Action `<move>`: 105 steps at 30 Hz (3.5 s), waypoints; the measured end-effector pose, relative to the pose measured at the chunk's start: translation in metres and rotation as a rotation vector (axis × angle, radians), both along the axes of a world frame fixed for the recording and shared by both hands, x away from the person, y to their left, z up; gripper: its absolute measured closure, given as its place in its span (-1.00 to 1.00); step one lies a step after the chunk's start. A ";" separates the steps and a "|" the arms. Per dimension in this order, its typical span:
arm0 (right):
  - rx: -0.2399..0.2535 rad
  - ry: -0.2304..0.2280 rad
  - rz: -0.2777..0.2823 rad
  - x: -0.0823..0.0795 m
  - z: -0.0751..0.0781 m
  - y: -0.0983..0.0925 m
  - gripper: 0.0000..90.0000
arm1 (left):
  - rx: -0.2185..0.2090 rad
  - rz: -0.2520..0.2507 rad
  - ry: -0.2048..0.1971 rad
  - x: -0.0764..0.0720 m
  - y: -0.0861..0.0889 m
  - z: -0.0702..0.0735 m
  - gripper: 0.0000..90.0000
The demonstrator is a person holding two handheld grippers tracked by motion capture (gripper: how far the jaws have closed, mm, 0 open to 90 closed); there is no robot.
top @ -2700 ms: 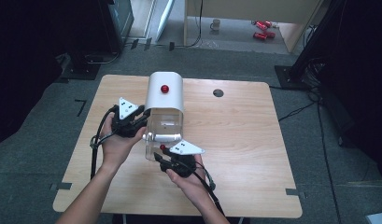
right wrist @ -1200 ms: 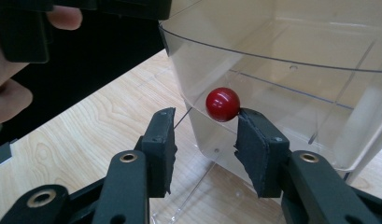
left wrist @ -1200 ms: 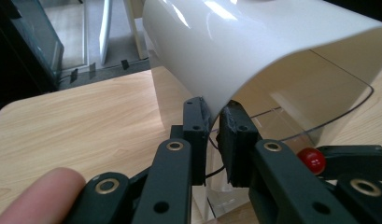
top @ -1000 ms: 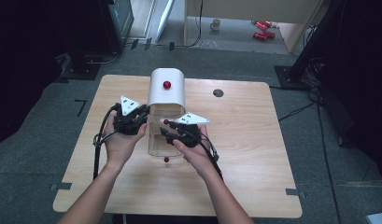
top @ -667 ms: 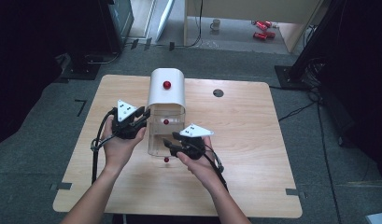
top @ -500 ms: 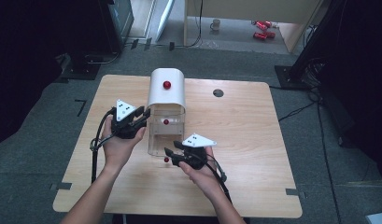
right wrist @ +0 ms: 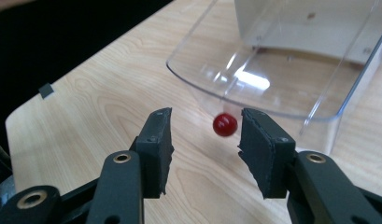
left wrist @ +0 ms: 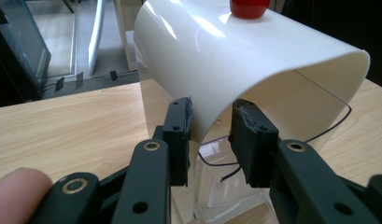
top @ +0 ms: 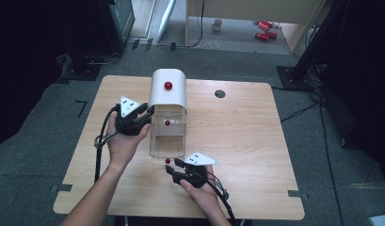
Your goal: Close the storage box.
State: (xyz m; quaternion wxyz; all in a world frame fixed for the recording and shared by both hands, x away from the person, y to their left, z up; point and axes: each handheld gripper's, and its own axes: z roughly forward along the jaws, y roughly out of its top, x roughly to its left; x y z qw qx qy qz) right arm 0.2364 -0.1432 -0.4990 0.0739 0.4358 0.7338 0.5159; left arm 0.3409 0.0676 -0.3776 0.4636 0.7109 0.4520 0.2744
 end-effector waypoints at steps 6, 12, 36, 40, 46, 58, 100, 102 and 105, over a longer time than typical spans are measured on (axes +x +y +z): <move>-0.024 0.026 -0.016 0.005 -0.010 0.008 0.23 | 0.000 0.014 0.006 0.004 -0.001 0.000 0.55; -0.043 0.061 -0.027 0.010 -0.019 0.015 0.23 | 0.008 0.015 0.005 0.006 -0.002 -0.001 0.55; -0.048 0.127 -0.020 0.023 -0.025 0.029 0.20 | 0.024 0.021 0.016 0.006 -0.002 -0.001 0.69; -0.026 0.119 -0.011 0.024 -0.023 0.027 0.21 | 0.025 0.021 0.017 0.005 -0.002 -0.001 0.71; -0.001 0.083 -0.017 0.025 -0.014 0.024 0.23 | 0.026 0.019 0.019 0.006 -0.002 -0.001 0.72; -0.012 0.064 -0.012 0.032 -0.006 0.022 0.23 | 0.063 0.047 -0.006 0.012 -0.010 -0.006 0.59; -0.031 0.013 -0.056 0.103 0.014 0.007 0.27 | 0.108 0.149 0.005 0.010 -0.019 -0.008 0.88; -0.019 0.018 -0.052 0.104 0.015 0.007 0.27 | 0.112 0.152 0.009 0.011 -0.019 -0.008 0.89; -0.025 0.015 -0.051 0.104 0.016 0.008 0.26 | 0.109 0.151 0.008 0.011 -0.019 -0.008 0.89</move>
